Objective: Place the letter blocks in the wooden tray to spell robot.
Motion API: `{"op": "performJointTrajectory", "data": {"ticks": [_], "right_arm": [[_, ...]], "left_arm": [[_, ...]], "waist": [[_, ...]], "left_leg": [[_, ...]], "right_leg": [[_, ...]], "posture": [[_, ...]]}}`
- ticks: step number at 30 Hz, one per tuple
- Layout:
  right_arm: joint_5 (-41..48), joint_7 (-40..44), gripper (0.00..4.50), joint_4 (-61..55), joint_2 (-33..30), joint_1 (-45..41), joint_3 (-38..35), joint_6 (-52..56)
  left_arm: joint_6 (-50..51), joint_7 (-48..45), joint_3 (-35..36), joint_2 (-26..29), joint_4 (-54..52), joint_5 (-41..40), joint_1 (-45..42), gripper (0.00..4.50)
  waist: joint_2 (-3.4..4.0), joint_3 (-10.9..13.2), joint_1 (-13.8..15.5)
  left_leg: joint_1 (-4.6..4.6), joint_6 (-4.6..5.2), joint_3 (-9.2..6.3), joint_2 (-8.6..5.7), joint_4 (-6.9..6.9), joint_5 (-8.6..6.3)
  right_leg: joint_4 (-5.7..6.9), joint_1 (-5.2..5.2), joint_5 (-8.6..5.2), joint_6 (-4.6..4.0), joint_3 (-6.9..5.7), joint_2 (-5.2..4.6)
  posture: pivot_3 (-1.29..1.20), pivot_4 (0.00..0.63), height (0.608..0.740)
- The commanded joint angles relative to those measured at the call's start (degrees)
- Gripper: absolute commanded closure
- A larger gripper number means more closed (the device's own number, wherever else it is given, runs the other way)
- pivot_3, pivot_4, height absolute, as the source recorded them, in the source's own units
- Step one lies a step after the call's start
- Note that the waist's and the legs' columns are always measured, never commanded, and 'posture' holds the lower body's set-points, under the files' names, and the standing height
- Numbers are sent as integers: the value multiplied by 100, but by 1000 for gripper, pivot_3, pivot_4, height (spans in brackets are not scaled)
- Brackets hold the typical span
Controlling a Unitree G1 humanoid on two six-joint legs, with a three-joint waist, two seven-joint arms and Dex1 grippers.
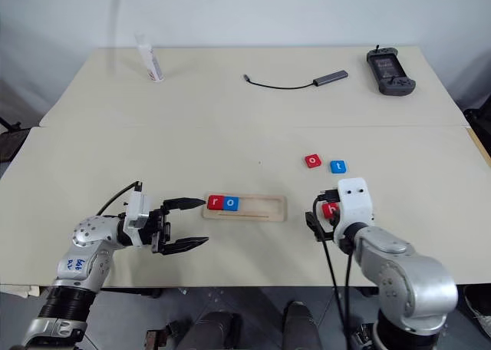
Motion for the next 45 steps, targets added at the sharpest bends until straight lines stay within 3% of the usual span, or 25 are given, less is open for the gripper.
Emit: {"op": "performJointTrajectory", "data": {"ticks": [1, 4, 6, 7, 9, 11, 16, 24, 27, 34, 39, 45], "right_arm": [[575, 1092, 54, 44, -1312, -31, -126, -74], [489, 2186, 54, 655, -2769, 305, 207, -1449], [330, 2631, 54, 1057, -3180, 454, 347, -2370], [214, 3339, 54, 1452, -3357, 466, 484, -3396], [-32, 4595, 54, 2241, -3579, 403, 763, -5243], [-376, 5328, 54, 3198, -3619, 97, 1162, -6548], [-1016, 6488, 54, 5115, -3522, -805, 1974, -8232], [-1568, 7039, 54, 6750, -3073, -1768, 2532, -9063], [-1645, 7145, 681, 6911, -2939, -1865, 2611, -9120], [-1708, 7239, 3038, 7127, -2804, -2048, 2626, -9231], [-1564, 7292, 3041, 6761, -2706, -2370, 2559, -8928], [-1246, 7074, 3041, 5387, -2335, -2746, 2766, -7079]], "left_arm": [[-38, 79, 131, 67, -197, -17, 57, 0], [-96, 169, 147, 59, -287, 4, 66, 0], [-95, 225, 143, 46, -362, -2, 67, 0], [-100, 241, 139, 38, -406, -12, 72, 0], [-93, 263, 133, 46, -502, -31, 90, 0], [-53, 288, 144, 78, -616, -48, 116, 0], [106, 405, 167, 158, -966, -91, 170, 0], [285, 691, 240, 187, -1427, -99, 355, 0], [329, 790, 267, 191, -1542, -100, 443, 0], [366, 942, 277, 193, -1627, -85, 493, 0], [290, 1050, 397, 224, -1584, -61, 599, 0], [180, 1172, 598, 241, -1560, -21, 918, 0]], "waist": [[0, 0, 12], [-3, 2, 16], [-12, 2, 13], [-13, 2, -2], [-15, 4, -21], [-18, 6, -29], [-21, 8, -11], [-21, 8, -1], [-21, 8, -4], [-21, 8, 4], [-20, 8, -13], [-19, 8, 5]], "left_leg": [[0, 2, -1, -2, -2, 0], [-1, 5, -1, 0, -1, -2], [1, 5, 4, 3, -2, -2], [1, 5, 5, 5, -1, -2], [6, 4, 20, 8, -1, -2], [15, 5, 34, 10, -4, -2], [18, 4, 38, 12, 2, -2], [13, 2, 32, 17, 2, -2], [13, 1, 31, 17, 2, -2], [13, 0, 30, 17, 4, -3], [13, -2, 31, 19, 3, -3], [11, -4, 28, 23, 4, -4]], "right_leg": [[-3, 1, 0, 0, -1, -2], [-11, 7, 0, 0, -5, -1], [-16, 12, 0, 1, -6, 2], [-17, 12, 0, 1, -7, 2], [-16, 11, 1, 2, -1, 4], [-17, 12, 1, 4, 3, 5], [-30, 12, 2, 4, 4, 2], [-42, 10, 2, 4, 1, 3], [-43, 10, 2, 4, 0, 3], [-43, 12, 2, 4, 0, 3], [-42, 10, 2, 4, 0, 5], [-42, 6, 2, 3, 0, 7]], "posture": [[0, 150, 740], [0, 150, 740], [0, 150, 740], [0, 150, 740], [0, 150, 740], [0, 150, 740], [0, 150, 740], [0, 150, 740], [0, 150, 740], [0, 150, 740], [0, 150, 740], [0, 150, 740]]}}
